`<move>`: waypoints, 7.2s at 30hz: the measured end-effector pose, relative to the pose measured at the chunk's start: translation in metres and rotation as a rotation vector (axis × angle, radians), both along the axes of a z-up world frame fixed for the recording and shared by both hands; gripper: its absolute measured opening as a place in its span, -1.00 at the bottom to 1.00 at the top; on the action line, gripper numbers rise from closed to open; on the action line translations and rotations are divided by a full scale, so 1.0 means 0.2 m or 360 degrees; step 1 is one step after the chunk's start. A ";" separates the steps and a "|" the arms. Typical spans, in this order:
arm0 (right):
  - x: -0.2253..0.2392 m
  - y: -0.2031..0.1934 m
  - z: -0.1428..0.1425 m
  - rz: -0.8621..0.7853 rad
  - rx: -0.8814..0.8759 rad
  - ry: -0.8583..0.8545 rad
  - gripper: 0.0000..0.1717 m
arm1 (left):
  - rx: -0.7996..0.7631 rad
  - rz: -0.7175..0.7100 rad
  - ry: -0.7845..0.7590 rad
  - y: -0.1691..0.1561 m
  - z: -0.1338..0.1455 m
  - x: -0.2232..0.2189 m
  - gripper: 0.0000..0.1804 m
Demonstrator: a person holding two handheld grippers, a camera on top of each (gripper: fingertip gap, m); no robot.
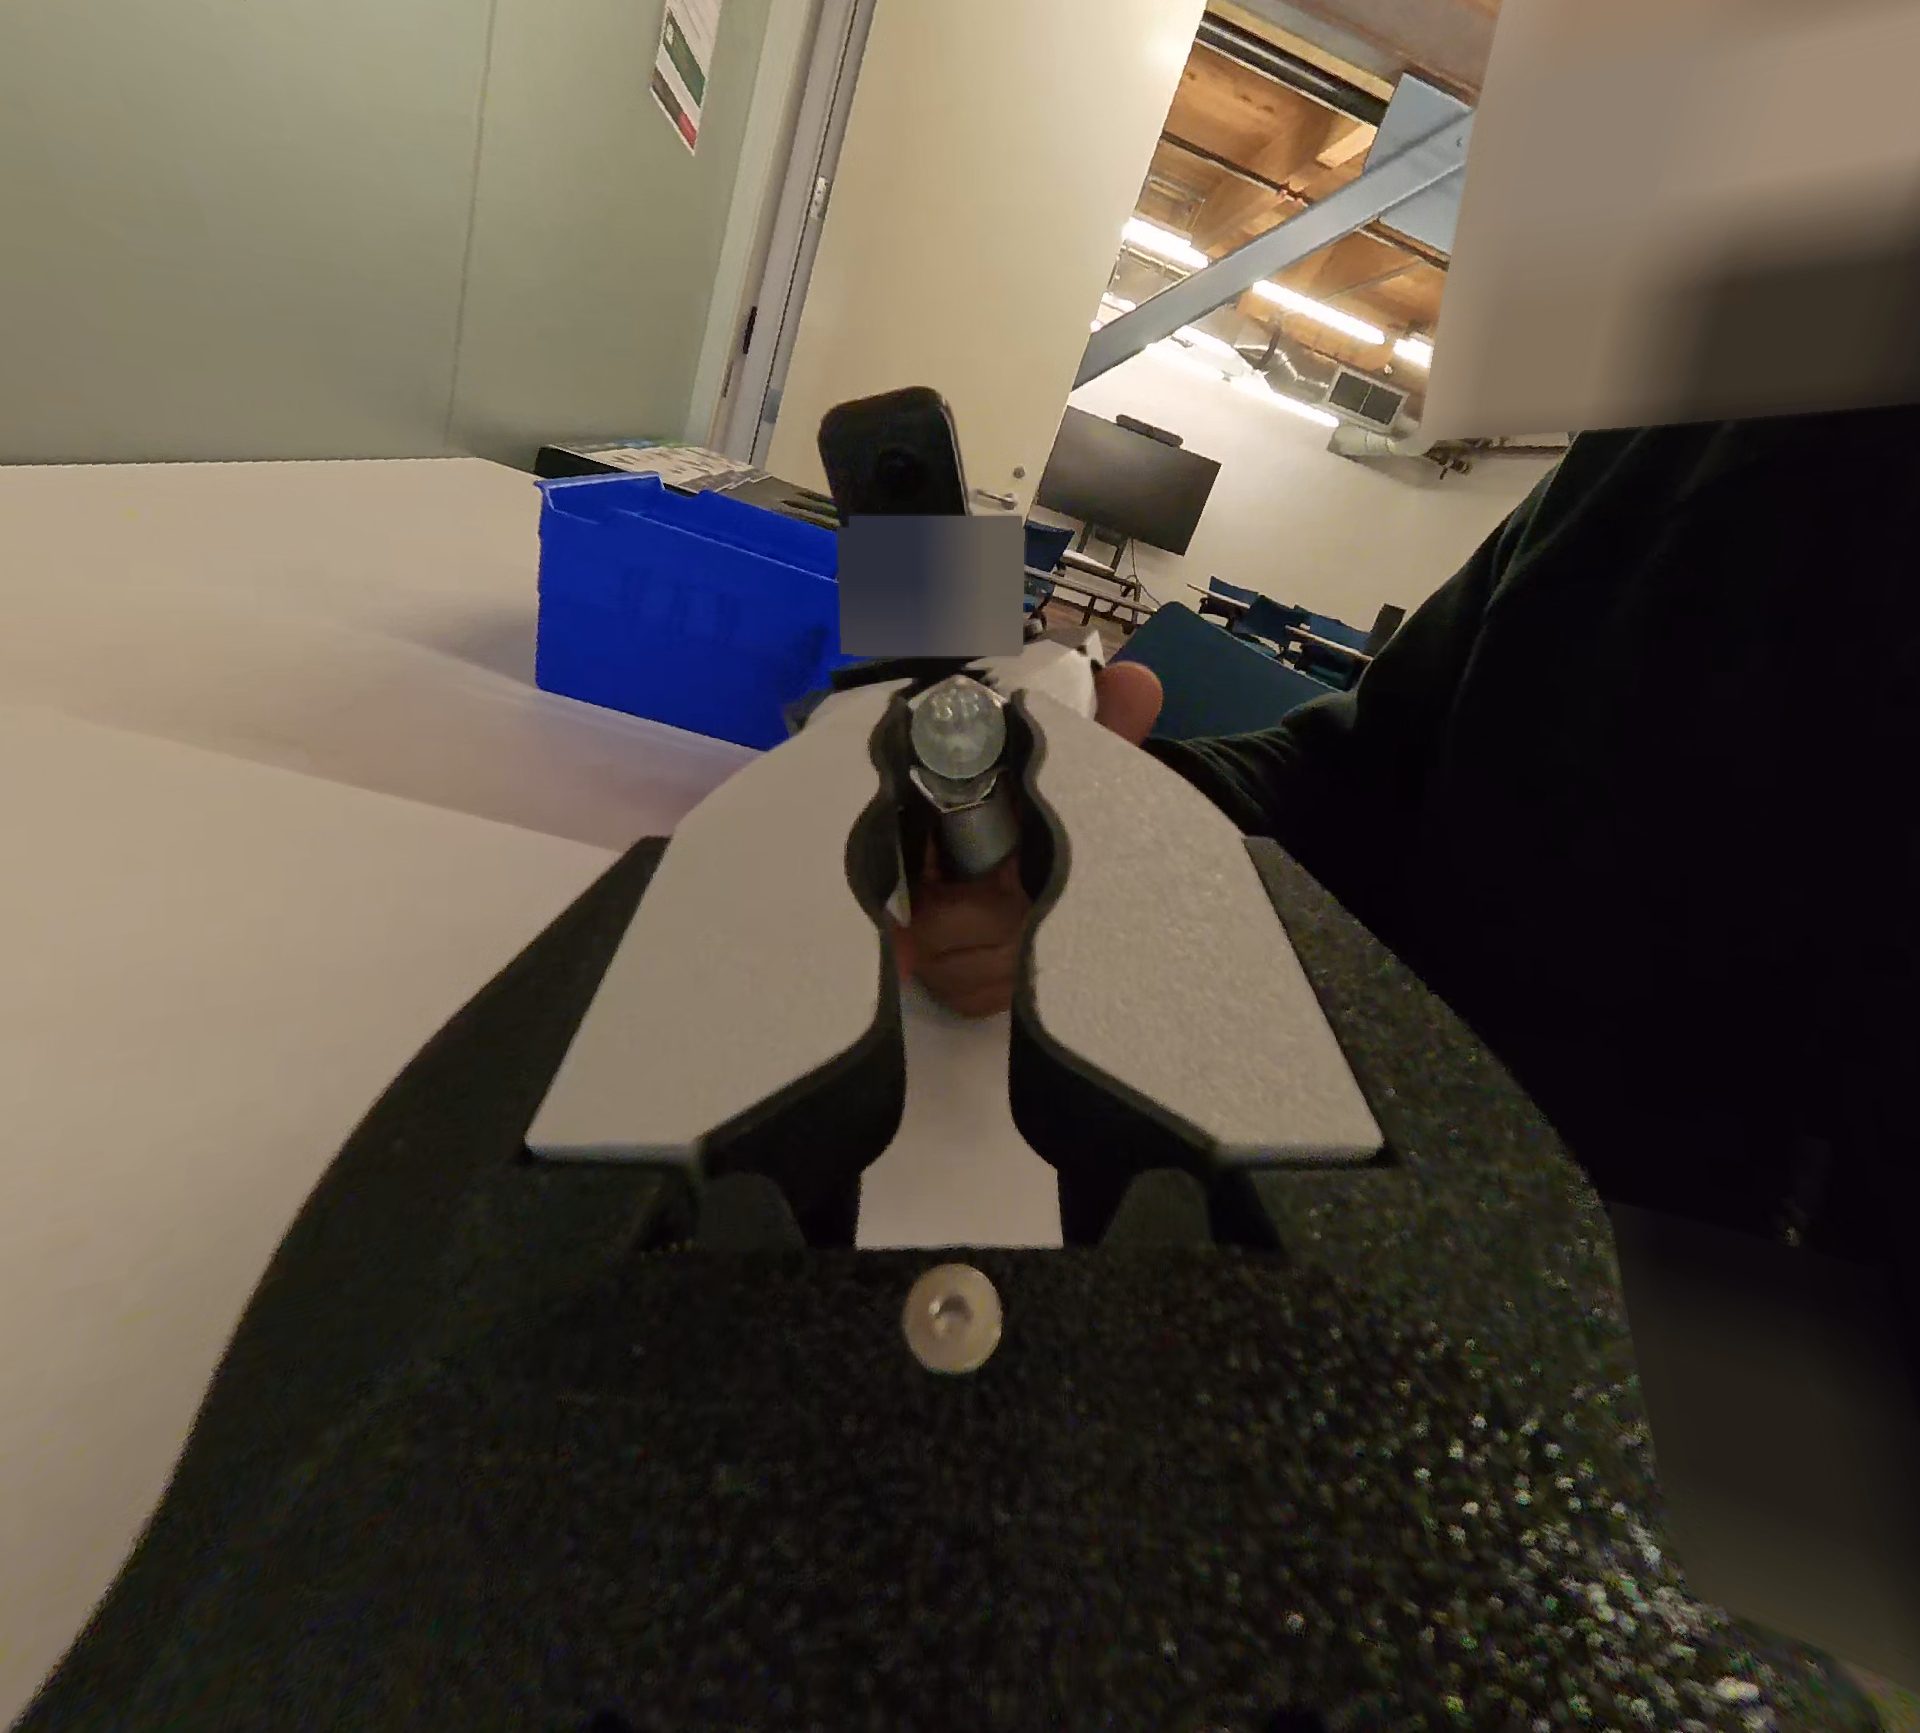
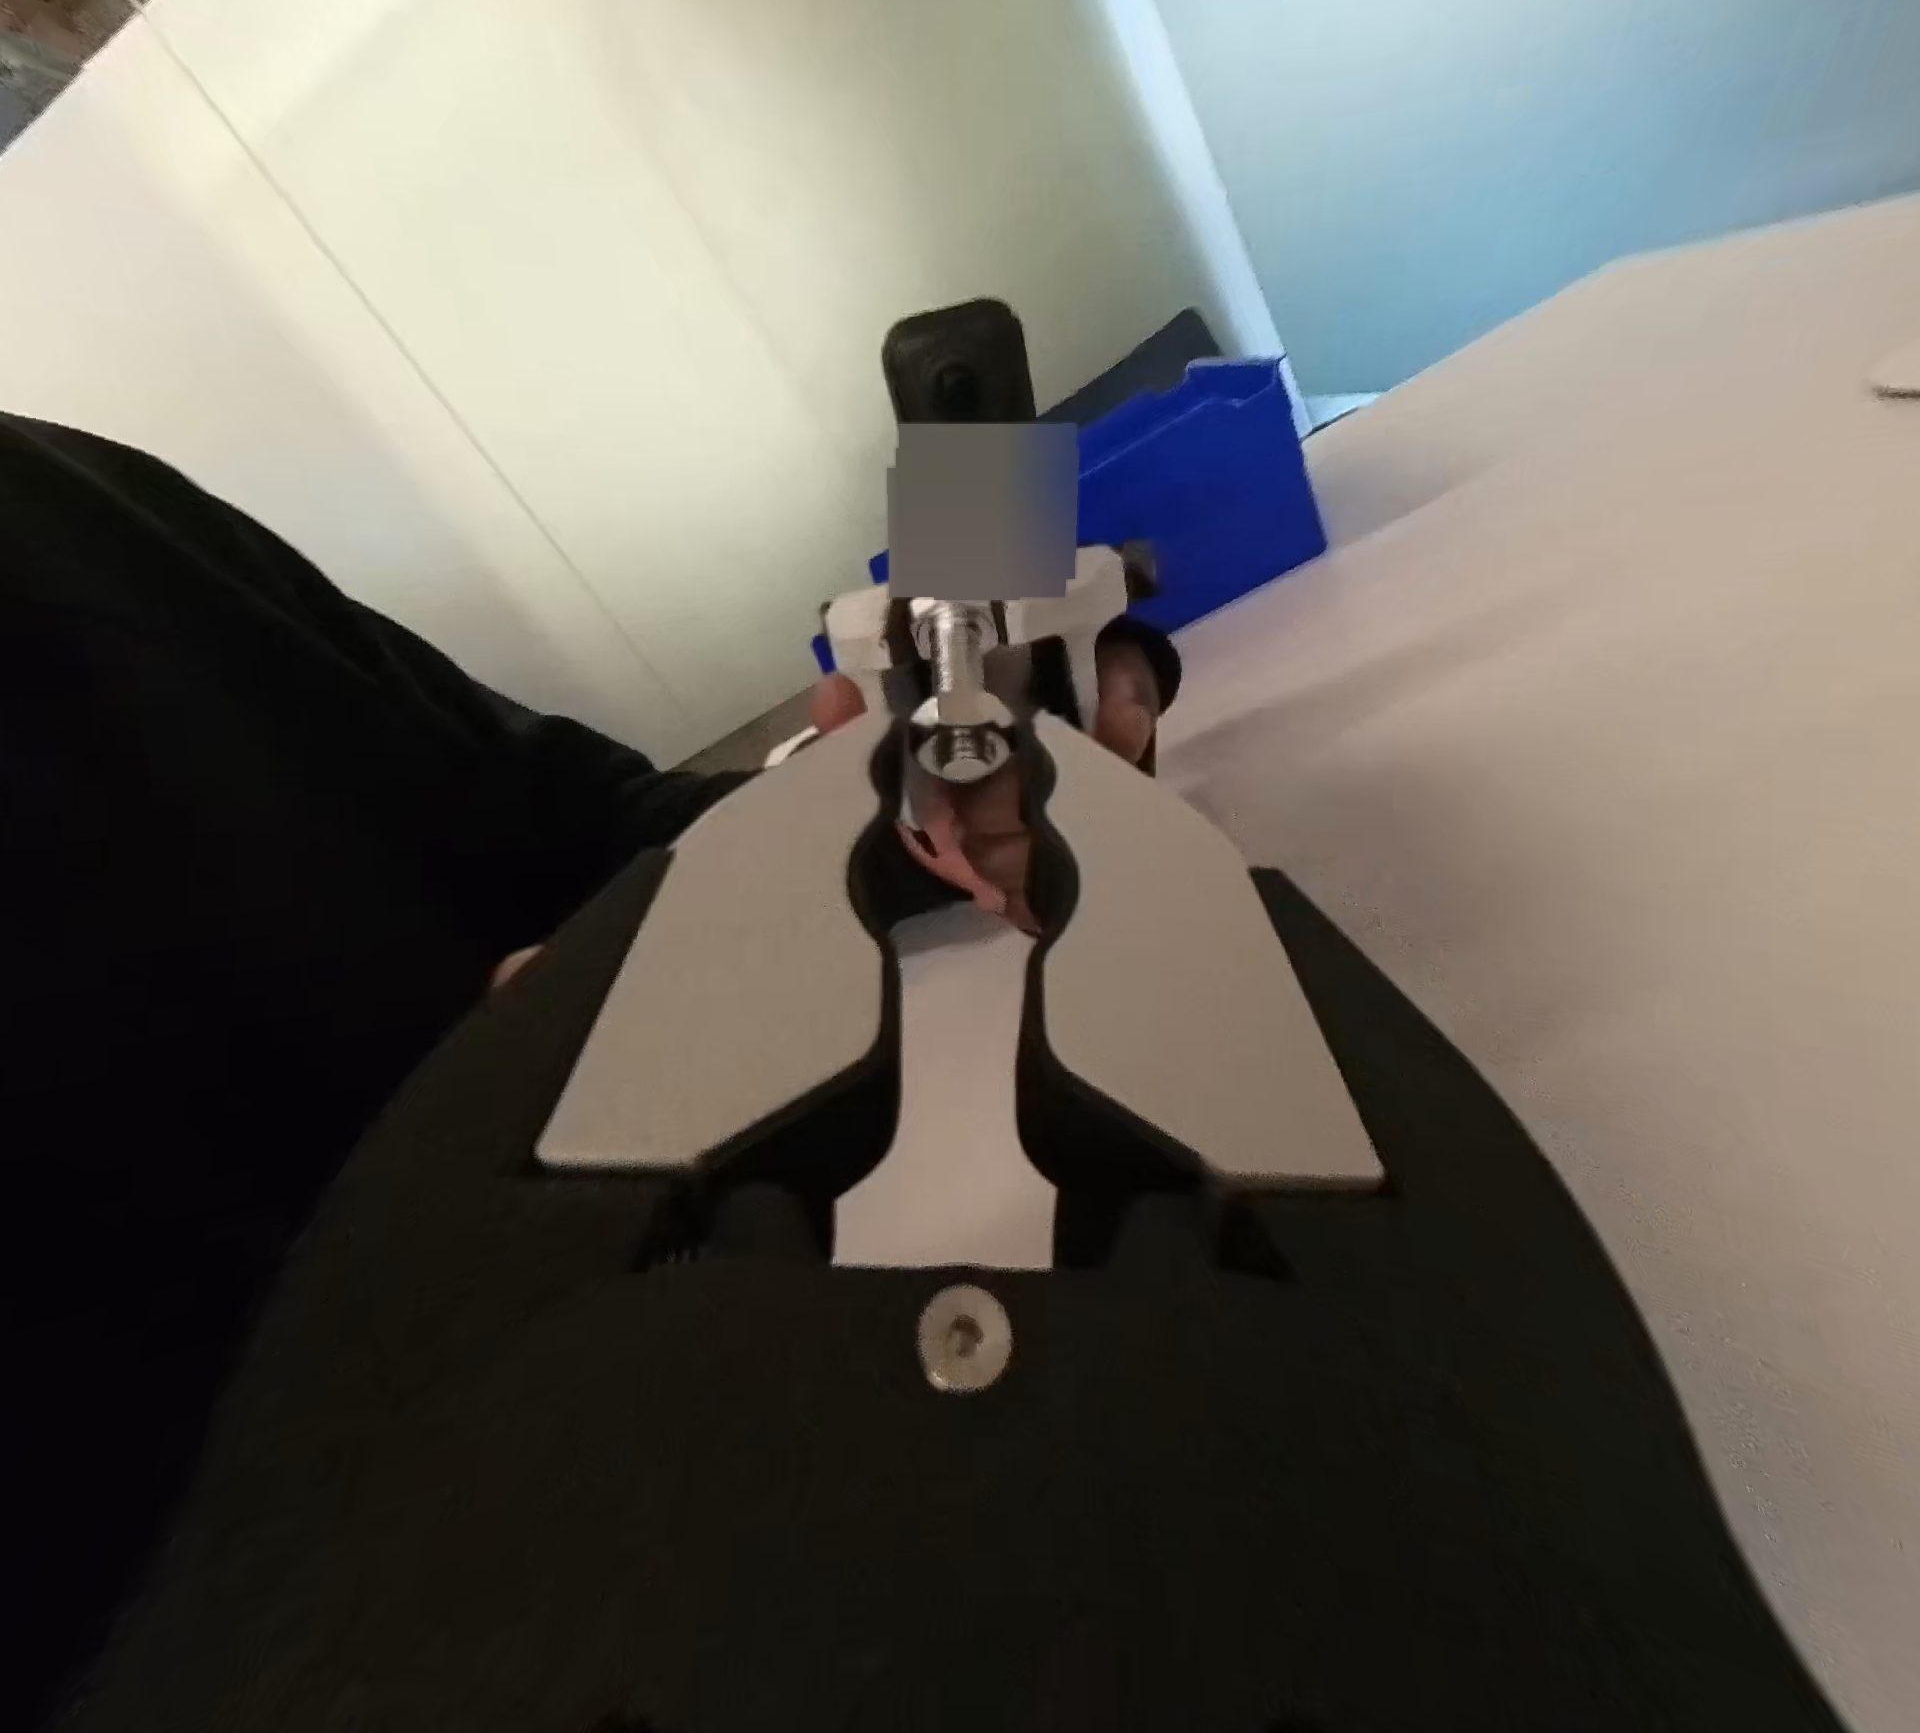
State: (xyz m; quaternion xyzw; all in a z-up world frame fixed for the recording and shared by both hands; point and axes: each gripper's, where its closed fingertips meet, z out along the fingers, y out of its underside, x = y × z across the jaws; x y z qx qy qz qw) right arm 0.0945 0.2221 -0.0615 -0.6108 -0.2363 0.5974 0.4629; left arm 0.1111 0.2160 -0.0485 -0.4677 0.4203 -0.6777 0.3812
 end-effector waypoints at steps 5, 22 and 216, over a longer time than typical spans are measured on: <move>0.02 0.04 -0.01 -0.0408 0.0716 -0.0451 -0.78 | -0.0051 0.0015 0.0041 0.02 -0.02 0.01 -0.81; -0.02 0.00 0.02 -0.0154 0.0156 -0.0063 -0.48 | -0.0048 -0.0004 -0.0041 0.01 0.01 -0.01 -0.81; 0.00 0.01 0.08 -0.0792 0.1006 -0.0630 -0.57 | -0.0256 0.0017 -0.0193 0.05 0.06 0.00 -0.81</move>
